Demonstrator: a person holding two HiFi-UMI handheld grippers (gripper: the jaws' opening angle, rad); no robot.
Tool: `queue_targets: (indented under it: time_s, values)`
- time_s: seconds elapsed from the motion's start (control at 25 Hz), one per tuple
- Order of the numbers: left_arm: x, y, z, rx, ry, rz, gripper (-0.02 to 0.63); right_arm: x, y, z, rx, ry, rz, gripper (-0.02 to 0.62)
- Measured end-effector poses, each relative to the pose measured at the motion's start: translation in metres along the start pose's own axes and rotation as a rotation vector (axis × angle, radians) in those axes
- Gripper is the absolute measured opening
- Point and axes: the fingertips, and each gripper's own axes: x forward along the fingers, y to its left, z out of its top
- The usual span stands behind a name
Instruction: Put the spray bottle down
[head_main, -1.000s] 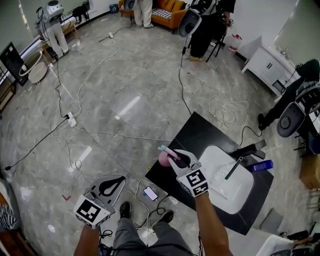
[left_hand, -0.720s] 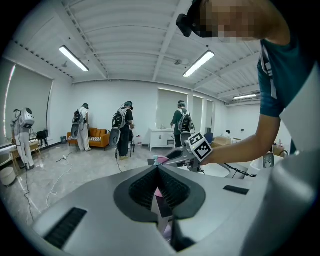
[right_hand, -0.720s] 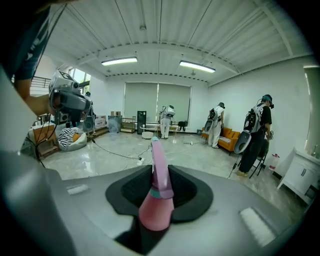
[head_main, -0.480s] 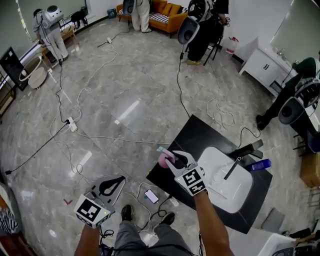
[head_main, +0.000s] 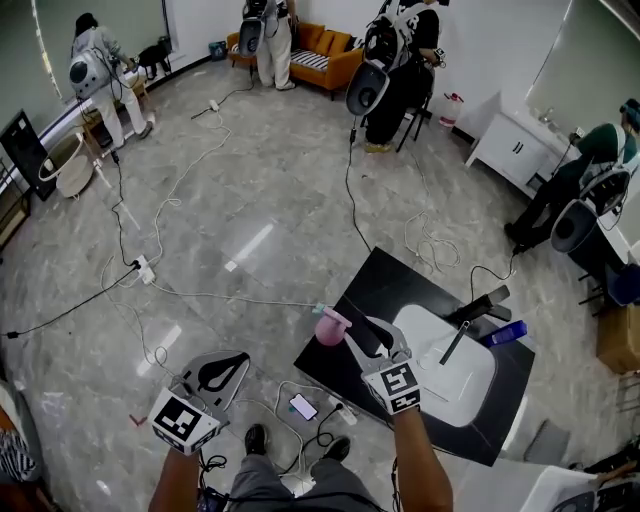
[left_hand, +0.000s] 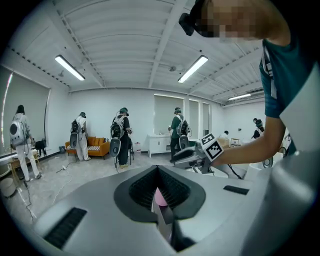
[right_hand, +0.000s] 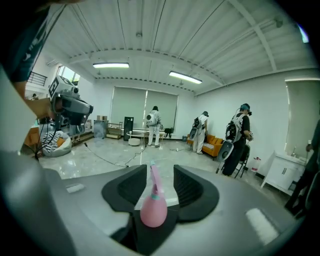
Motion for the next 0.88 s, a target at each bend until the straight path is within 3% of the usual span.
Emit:
queue_targets:
  time_s: [0.04, 0.24, 0.52, 0.88]
  values:
    - [-0.003, -0.001, 0.006, 0.007, -0.007, -0.002, 0.002, -0.015, 0.0, 0.01, 0.018, -0.02, -0.026, 0.174]
    - [-0.021, -0.016, 0.044, 0.056, -0.038, -0.032, 0.002, -0.09, 0.024, 0.068, 0.13, -0.125, -0.074, 0.012]
    - [-0.045, -0.052, 0.073, 0.094, -0.069, -0.098, 0.002, -0.174, 0.07, 0.126, 0.239, -0.173, -0.079, 0.009]
    - [-0.062, -0.095, 0.094, 0.123, -0.11, -0.204, 0.002, -0.25, 0.108, 0.161, 0.21, -0.19, -0.16, 0.009]
